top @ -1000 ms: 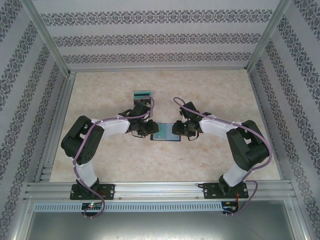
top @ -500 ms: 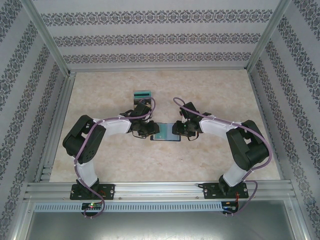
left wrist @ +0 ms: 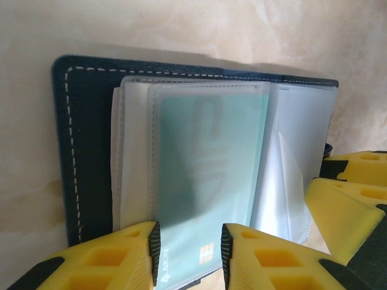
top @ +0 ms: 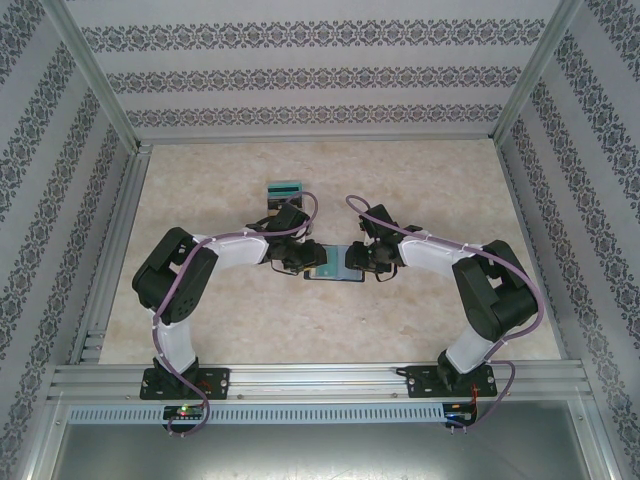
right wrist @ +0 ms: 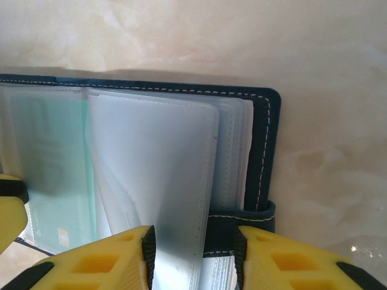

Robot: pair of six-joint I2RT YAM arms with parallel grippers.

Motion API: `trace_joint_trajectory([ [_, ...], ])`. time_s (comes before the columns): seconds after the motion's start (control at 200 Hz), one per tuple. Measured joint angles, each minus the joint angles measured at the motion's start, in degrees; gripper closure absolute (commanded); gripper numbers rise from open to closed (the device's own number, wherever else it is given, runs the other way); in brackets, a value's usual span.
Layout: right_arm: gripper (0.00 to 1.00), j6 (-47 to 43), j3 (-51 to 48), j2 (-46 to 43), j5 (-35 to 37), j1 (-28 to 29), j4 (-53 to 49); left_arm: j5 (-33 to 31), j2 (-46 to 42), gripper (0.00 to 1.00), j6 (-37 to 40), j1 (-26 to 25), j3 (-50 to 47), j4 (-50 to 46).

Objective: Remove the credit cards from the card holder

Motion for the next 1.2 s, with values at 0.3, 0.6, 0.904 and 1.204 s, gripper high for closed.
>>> trace_joint_trajectory([
  [0.3,0.58,0.0,0.0,0.2,-0.1,0.1,0.4,-4.8,-2.9,0.65,0.4,-0.9,0.1,-2.8],
  [0.6,0.59,0.0,0.0,0.2,-0.1,0.1,0.4,-6.6,-3.0,0.65,0.4,-0.9,0.3,-4.7],
  [0.904,0.58,0.0,0.0,0.2,-0.1,0.1,0.4,-5.6,-1.2,0.66,0.4,-0.9,0.4,-4.7],
  [1.204,0.58,0.2,0.0,0.2,-0.1,0.1,0.5,-2.8,-0.8,0.64,0.4,-0.9,0.7,-3.6],
])
